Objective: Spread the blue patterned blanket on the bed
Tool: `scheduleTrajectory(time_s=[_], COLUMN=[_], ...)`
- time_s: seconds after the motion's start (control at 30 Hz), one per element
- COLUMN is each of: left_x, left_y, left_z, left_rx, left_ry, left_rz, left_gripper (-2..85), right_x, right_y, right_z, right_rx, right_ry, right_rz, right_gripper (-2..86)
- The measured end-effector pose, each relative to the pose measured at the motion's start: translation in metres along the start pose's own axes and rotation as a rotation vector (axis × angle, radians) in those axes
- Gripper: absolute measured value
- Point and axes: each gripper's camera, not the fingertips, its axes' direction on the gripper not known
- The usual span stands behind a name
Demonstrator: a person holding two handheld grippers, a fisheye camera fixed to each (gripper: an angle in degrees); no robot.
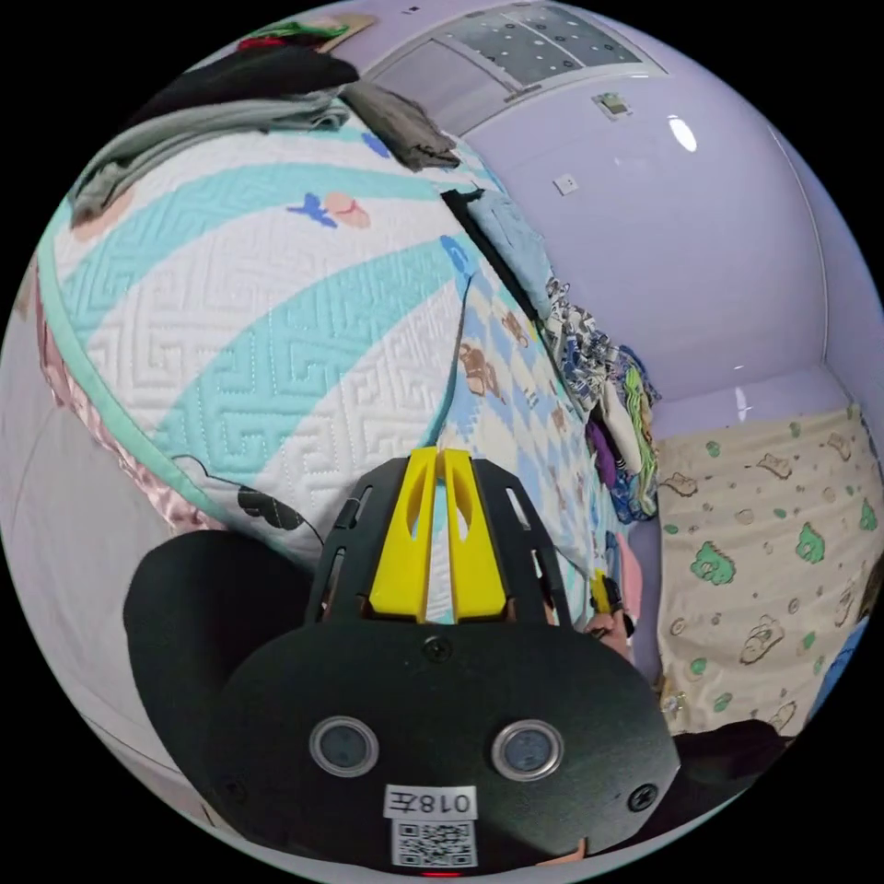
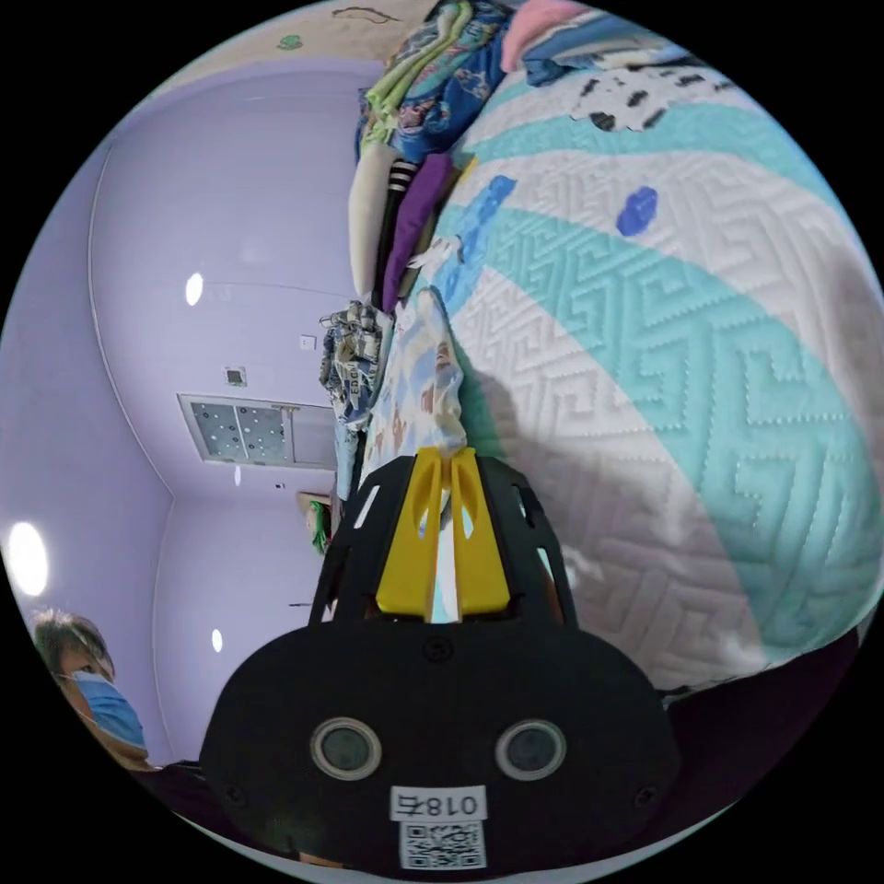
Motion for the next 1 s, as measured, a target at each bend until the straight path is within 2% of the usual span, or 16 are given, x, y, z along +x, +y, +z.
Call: scheduleTrajectory(time_s=[0.07,0.2,0.3,0.5,0.67,0.77,0.87,1.0], left_x=[-0.007,0.014,0.038,0.024,-0.006,-0.021,-0.028,-0.026], left_y=[0.01,0.042,0.046,0.051,0.06,0.067,0.07,0.067], left_z=[-0.006,-0.049,-0.051,-0.052,-0.065,-0.068,-0.062,-0.053], left_rx=[0.041,0.323,0.329,0.376,0.42,0.436,0.436,0.397], left_ry=[0.026,-0.039,0.01,0.106,0.116,0.146,0.2,0.232], left_rz=[-0.049,0.042,0.17,0.12,0.056,0.018,0.007,0.042], left_gripper=[-0.9,-0.8,-0.9,-1.0,-1.0,-1.0,-1.0,-1.0], right_x=[0.003,-0.02,-0.058,-0.191,-0.299,-0.31,-0.288,-0.273], right_y=[0.014,0.034,0.051,0.111,0.254,0.349,0.42,0.442], right_z=[0.008,0.02,0.036,0.119,0.252,0.322,0.383,0.408], right_rx=[0.017,0.047,0.072,-0.003,-0.222,-0.357,-0.523,-0.531], right_ry=[-0.031,0.004,0.057,0.2,0.286,0.315,0.367,0.425], right_rz=[0.028,-0.034,-0.134,-0.584,-1.16,-1.432,-1.603,-1.594], right_gripper=[0.6,0.5,0.5,0.5,0.6,0.6,0.7,0.8])
